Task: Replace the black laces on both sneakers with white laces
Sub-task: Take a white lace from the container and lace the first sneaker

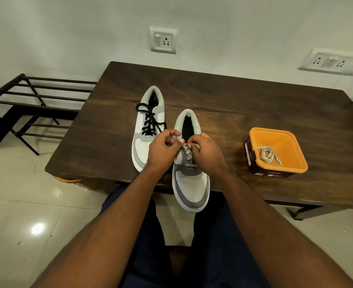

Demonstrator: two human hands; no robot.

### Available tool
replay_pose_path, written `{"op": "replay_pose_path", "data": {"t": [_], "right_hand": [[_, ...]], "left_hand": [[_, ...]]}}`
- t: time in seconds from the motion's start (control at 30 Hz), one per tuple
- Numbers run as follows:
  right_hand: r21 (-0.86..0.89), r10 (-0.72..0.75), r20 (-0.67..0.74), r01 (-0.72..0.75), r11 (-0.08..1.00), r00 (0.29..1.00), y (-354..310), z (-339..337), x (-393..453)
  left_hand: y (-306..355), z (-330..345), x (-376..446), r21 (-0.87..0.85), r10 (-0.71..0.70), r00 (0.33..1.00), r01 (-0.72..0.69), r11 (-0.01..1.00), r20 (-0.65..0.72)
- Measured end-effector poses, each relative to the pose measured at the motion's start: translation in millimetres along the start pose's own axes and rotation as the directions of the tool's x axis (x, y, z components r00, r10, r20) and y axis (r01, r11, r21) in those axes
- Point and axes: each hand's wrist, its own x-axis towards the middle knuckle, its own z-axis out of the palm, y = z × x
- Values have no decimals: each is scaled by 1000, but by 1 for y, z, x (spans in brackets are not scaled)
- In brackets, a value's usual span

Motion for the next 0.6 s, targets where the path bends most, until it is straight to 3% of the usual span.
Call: {"op": "replay_pose_path", "data": {"t": [0.3,0.5,0.6], "right_hand": [[186,126,-69,-112,976,990,-9,17,-5],[-2,127,-4,-127,992,992,-14,18,-4],[117,151,32,-154,981,988,-14,16,-2]], "left_hand": [[4,-4,-6,-93,-59,998,62,994,27],[4,-5,-10,-129,-60,998,64,990,30],[0,-4,-9,-129,-76,997,77,989,19]]}}
